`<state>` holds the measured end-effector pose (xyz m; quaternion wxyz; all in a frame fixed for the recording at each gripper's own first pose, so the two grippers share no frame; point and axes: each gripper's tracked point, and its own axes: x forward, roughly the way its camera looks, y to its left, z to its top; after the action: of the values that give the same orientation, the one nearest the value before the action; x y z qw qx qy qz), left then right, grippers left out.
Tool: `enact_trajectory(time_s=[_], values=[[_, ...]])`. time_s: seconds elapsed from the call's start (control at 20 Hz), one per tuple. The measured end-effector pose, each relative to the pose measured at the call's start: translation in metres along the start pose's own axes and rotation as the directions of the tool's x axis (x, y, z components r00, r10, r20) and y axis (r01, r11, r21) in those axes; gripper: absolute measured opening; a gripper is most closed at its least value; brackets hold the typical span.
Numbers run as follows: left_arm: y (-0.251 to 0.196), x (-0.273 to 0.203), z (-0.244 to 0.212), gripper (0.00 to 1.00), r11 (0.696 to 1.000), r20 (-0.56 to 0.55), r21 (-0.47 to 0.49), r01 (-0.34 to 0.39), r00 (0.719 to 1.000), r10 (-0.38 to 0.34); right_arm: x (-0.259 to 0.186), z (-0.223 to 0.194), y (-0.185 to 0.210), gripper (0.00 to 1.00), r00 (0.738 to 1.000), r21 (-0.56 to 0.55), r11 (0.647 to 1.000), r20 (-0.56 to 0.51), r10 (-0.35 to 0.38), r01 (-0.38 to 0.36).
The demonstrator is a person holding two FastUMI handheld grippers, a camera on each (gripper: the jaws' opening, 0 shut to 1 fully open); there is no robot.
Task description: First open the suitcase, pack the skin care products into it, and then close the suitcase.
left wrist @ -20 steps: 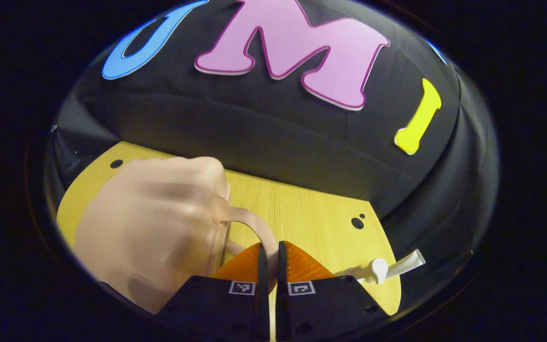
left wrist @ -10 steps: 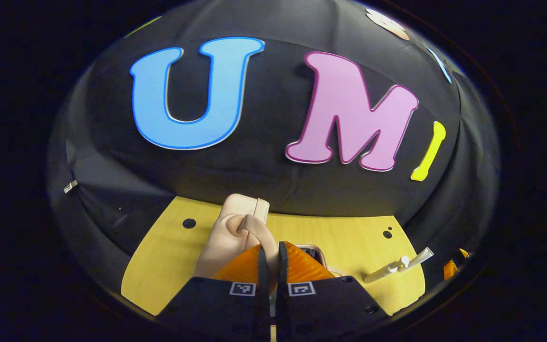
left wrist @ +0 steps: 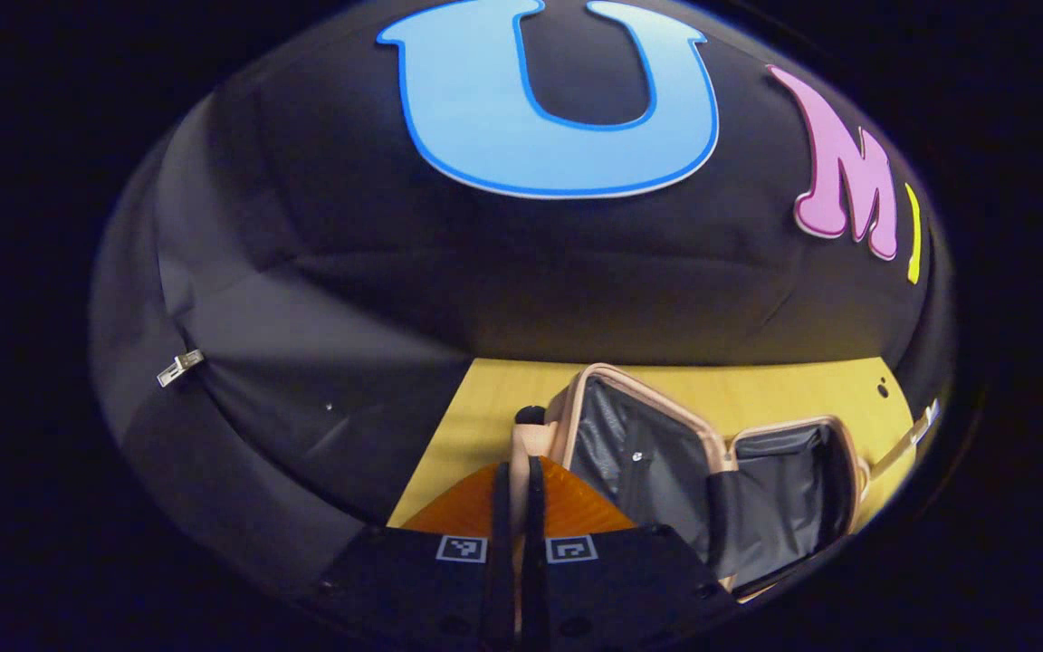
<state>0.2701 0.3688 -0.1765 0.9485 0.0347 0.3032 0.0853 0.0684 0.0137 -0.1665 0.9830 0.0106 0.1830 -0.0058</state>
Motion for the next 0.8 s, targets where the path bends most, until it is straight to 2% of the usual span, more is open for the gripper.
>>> enact_trajectory(time_s=[0.05, 0.15, 0.2, 0.25, 0.4, 0.5, 0.55, 0.6, 0.65, 0.7, 0.75, 0.8], values=[[0.006, 0.012, -0.013, 0.09, 1.0, -0.019, -0.014, 0.003, 1.0, -0.003, 0.002, -0.003, 0.0, 0.99, 1.0, 0.025, 1.0, -0.013, 0.009, -0.009], [0.006, 0.039, -0.047, 0.09, 0.998, -0.073, -0.06, -0.01, 0.997, 0.006, 0.006, -0.009, -0.01, 0.97, 0.999, 0.053, 0.998, -0.034, -0.021, 0.023], [0.009, 0.048, -0.062, 0.13, 0.997, -0.094, -0.071, -0.018, 0.995, 0.011, 0.008, -0.008, -0.016, 0.97, 0.999, 0.056, 0.998, -0.027, -0.041, 0.043], [0.008, 0.056, -0.074, 0.09, 0.997, -0.115, -0.073, -0.027, 0.993, 0.019, 0.007, -0.007, -0.021, 0.97, 0.998, 0.052, 0.997, -0.019, -0.061, 0.062], [0.014, 0.063, -0.09, 0.13, 0.996, -0.131, -0.037, -0.082, 0.988, 0.076, 0.007, -0.017, -0.033, 0.97, 0.997, 0.049, 0.996, -0.026, -0.078, 0.08], [0.019, 0.055, -0.081, 0.26, 0.996, -0.099, -0.024, -0.082, 0.992, 0.079, 0.006, -0.026, -0.042, 0.97, 0.995, 0.041, 0.995, -0.053, -0.084, 0.086], [0.02, 0.043, -0.071, 0.38, 0.997, -0.071, -0.024, -0.072, 0.995, 0.07, 0.006, -0.029, -0.048, 0.97, 0.994, 0.04, 0.995, -0.058, -0.091, 0.093], [0.02, 0.032, -0.057, 0.43, 0.997, -0.024, -0.026, -0.067, 0.997, 0.067, 0.006, -0.027, -0.052, 0.97, 0.994, 0.046, 0.994, -0.055, -0.093, 0.095], [0.011, 0.01, -0.039, 0.61, 0.998, 0.031, -0.039, -0.046, 0.998, 0.047, 0.006, -0.027, -0.055, 0.97, 0.994, 0.052, 0.994, -0.056, -0.092, 0.095], [-0.001, -0.01, -0.023, 0.68, 0.999, 0.084, -0.044, -0.023, 0.996, 0.027, 0.007, -0.027, -0.059, 0.97, 0.994, 0.05, 0.995, -0.062, -0.089, 0.092], [-0.018, -0.032, -0.008, 0.99, 0.999, 0.147, -0.045, 0.001, 0.989, 0.006, 0.007, -0.025, -0.062, 0.97, 0.994, 0.043, 0.995, -0.063, -0.085, 0.087], [-0.036, -0.057, 0.007, 0.99, 0.999, 0.199, -0.036, 0.021, 0.98, -0.014, 0.005, -0.022, -0.065, 0.97, 0.995, 0.039, 0.996, -0.06, -0.081, 0.083]])
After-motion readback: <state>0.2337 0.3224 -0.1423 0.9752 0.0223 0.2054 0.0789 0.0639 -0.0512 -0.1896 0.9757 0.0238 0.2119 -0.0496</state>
